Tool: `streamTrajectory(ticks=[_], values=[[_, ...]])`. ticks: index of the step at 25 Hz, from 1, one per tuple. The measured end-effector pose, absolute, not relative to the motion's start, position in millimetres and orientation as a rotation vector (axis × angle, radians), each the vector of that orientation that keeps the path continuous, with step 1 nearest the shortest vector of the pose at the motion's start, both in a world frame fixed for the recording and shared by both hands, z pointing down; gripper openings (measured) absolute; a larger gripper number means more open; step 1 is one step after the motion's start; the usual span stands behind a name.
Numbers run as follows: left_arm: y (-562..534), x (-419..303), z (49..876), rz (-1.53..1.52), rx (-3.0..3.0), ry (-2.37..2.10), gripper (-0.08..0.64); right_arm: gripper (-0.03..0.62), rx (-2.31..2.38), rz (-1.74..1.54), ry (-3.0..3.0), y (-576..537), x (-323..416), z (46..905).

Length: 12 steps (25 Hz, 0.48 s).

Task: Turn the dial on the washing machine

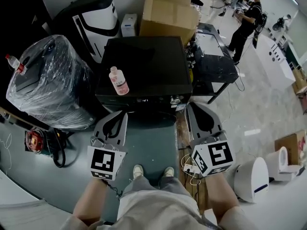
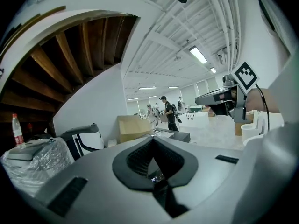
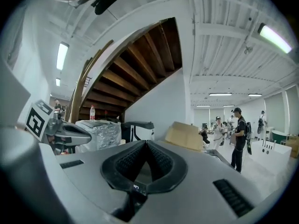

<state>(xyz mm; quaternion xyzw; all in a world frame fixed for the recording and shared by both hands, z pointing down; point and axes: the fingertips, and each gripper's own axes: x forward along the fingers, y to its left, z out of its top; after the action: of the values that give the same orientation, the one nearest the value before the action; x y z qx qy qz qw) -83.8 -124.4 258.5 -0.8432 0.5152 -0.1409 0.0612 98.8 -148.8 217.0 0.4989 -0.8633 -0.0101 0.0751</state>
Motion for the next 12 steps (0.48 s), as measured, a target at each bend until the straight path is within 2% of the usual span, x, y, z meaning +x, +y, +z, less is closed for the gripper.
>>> streamTrajectory(ticks=[7,12], values=[[-103.2,-84.2,201.5,-0.259,-2.521,1.606,0.020,0.028,1.485,-0.159,-2.738,-104.6,98.6,160.8],[-88.7,-88.2,187.1,-0.277,-2.467,1.607,0.020,0.028,1.479,-0.226,-2.788,-85.7,104.2,133.9]])
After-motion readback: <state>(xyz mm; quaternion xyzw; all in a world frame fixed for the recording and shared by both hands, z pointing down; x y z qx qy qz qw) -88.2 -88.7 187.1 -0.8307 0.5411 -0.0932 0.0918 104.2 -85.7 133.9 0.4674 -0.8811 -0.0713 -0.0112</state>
